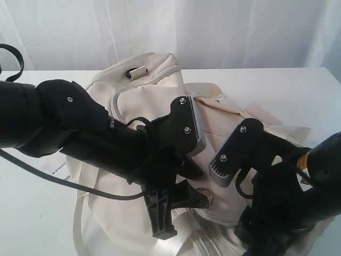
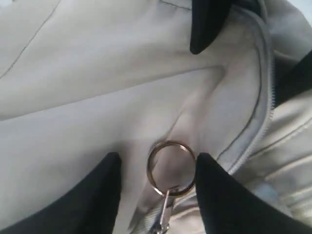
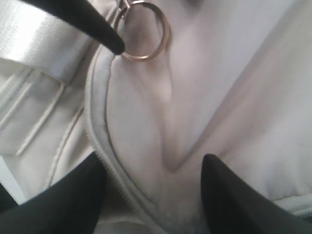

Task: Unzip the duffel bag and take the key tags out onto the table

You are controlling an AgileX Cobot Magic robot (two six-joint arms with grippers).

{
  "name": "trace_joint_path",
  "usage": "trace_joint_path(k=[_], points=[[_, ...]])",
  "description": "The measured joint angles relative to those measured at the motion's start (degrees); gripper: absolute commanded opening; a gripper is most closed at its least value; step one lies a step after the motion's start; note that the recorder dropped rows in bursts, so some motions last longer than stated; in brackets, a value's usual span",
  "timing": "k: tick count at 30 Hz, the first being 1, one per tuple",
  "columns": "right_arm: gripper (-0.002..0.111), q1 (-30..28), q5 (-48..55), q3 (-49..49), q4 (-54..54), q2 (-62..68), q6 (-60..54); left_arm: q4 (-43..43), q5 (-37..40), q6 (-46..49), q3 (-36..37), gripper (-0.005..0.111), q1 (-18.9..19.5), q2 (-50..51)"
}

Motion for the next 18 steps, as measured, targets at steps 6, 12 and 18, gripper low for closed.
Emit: trace_joint_path(k=[6,12,18], points=[[0.054,0.00,-0.09,0.00,0.00,0.00,0.15,-0.09,3.02,0.00,0.00,0.052,0.00,1.27],[0.054,0.00,-0.09,0.00,0.00,0.00,0.15,-0.09,3.62,0.00,0.00,0.049,0.00,1.62],[0.054,0.00,-0.13,0.00,0.00,0.00,0.15,-0.09,3.51,0.00,0.00,0.045,0.00,1.62]])
